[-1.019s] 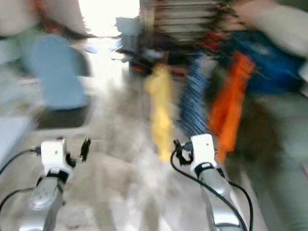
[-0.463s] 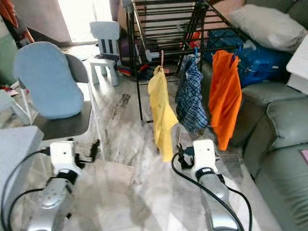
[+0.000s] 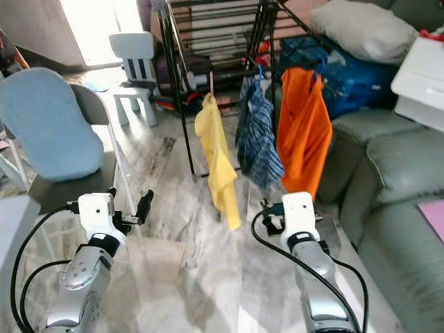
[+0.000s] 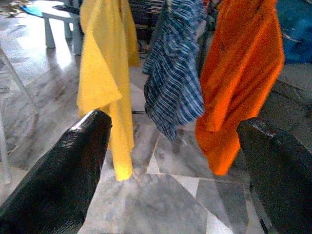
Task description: Hang hanger
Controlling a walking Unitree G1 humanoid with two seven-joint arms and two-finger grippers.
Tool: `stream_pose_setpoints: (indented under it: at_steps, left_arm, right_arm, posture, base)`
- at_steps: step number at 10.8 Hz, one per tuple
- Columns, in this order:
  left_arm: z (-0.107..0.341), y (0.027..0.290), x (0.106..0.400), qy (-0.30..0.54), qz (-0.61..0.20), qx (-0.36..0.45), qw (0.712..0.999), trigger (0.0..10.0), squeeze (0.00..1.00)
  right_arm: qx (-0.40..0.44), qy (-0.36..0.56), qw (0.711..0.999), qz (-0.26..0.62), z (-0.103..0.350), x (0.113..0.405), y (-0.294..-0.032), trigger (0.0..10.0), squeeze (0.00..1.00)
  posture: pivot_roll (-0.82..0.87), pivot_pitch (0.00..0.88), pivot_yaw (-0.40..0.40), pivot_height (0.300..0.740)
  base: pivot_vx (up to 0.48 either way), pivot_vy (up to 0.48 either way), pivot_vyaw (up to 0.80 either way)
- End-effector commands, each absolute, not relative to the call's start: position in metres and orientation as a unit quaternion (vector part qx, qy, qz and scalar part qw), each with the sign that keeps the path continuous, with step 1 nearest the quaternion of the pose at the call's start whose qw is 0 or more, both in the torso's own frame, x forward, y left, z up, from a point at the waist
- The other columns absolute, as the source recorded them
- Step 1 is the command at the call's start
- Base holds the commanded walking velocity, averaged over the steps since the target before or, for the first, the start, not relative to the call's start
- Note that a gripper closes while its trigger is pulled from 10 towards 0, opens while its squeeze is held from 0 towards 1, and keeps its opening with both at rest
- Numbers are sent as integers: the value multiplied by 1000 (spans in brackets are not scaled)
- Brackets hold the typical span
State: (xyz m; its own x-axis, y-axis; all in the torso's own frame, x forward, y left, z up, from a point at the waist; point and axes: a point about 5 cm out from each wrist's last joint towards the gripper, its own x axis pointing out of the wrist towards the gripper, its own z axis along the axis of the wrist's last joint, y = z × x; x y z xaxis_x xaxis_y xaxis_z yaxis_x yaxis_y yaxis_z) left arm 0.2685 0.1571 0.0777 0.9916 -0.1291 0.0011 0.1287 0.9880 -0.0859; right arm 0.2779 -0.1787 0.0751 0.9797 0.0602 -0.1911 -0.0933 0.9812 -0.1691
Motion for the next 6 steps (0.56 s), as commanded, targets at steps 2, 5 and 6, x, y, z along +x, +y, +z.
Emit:
stream_pose_setpoints:
  at_steps: [2, 5, 6]
  left_arm:
    - [80, 161, 271, -2, -64, -41, 997, 10000, 0]
    - [80, 155, 271, 0, -78, -42, 996, 10000, 0]
    - [79, 154, 271, 1, -79, -44, 996, 10000, 0]
  right_arm:
    - [-83, 95, 991, 51, 77, 283, -174, 10000, 0]
    - [-104, 90, 988, 71, 78, 286, -170, 10000, 0]
    - [-131, 90, 985, 61, 76, 286, -171, 10000, 0]
  posture:
    - [-260, 0, 72, 740]
    - [-269, 0, 79, 740]
    - [-273, 0, 75, 740]
  base:
    - [424, 0, 0]
    - [446, 0, 0]
    - [446, 0, 0]
